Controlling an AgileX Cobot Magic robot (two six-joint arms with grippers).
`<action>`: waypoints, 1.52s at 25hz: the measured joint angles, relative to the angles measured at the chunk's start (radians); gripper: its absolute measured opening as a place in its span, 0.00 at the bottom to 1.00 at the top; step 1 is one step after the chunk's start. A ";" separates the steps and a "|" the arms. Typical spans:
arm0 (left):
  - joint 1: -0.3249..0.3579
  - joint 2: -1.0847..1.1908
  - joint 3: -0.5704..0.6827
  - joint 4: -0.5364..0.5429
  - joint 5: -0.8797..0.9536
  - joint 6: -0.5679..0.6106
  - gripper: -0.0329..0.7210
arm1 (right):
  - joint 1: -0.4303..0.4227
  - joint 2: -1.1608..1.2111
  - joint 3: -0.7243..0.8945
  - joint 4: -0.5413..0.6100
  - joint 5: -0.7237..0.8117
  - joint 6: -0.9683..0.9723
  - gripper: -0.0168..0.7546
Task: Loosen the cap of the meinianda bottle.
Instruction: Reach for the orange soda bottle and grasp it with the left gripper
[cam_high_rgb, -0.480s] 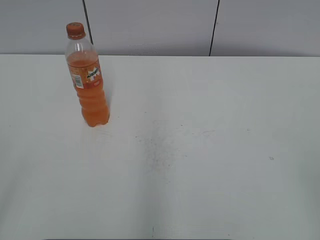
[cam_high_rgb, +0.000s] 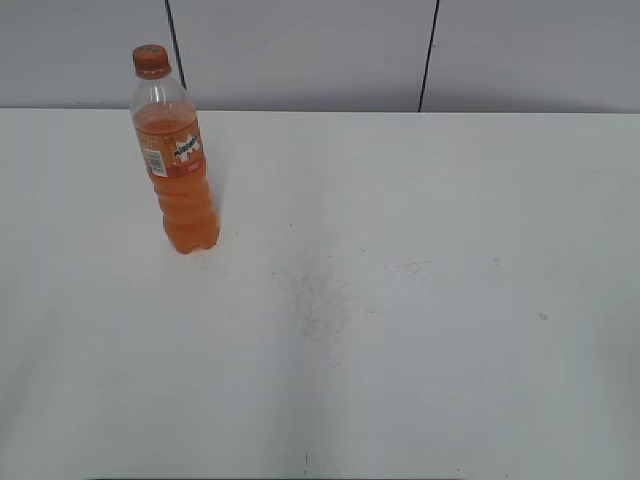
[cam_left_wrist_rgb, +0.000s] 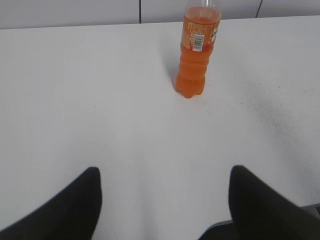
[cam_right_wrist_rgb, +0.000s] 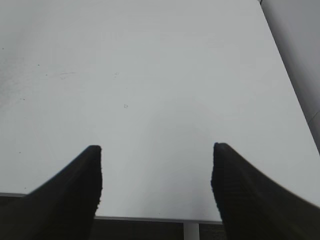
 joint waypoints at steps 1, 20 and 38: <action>0.000 0.000 0.000 0.000 0.000 0.000 0.69 | 0.000 0.000 0.000 0.000 0.000 0.000 0.69; 0.000 0.004 -0.002 0.019 -0.009 0.000 0.69 | 0.000 0.000 0.000 0.000 0.000 0.000 0.69; 0.000 0.532 -0.018 0.155 -0.872 0.000 0.69 | 0.000 0.000 0.000 0.000 0.000 0.000 0.69</action>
